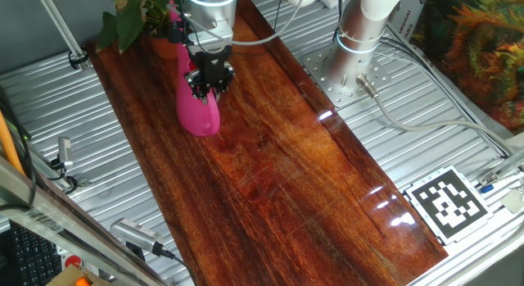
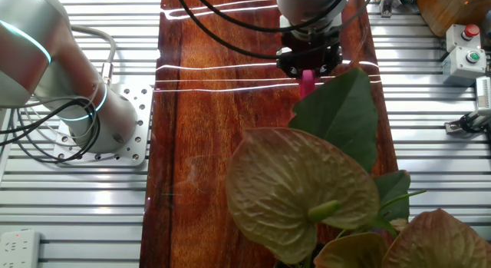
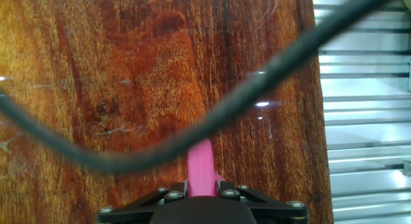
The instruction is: Water the plant
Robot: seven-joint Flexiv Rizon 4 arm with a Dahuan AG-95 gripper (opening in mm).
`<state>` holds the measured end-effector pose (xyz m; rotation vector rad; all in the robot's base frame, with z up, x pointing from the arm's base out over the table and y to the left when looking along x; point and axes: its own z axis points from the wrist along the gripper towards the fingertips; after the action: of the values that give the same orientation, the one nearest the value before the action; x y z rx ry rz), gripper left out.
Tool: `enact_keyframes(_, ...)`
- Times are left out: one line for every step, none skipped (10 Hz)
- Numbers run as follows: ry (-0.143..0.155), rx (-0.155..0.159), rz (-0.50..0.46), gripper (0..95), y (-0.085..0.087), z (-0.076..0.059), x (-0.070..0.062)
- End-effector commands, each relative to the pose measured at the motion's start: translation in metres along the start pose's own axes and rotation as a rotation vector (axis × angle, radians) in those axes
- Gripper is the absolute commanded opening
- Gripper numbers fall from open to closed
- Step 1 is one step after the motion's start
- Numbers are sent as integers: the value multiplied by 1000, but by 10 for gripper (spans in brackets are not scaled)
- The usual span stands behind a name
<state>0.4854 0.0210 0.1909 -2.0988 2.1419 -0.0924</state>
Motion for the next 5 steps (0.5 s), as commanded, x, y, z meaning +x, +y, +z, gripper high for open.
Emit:
enact_keyframes(2,-2,6,0,0,-1,0)
enact_keyframes(-4,-8,14,0,0,-1,0)
enact_keyframes(-8,-7,13,0,0,-2,0)
enact_keyframes(-7,-5,11,0,-1,-3,0)
enact_keyframes(8,-4,-2,0,-3,-9,1)
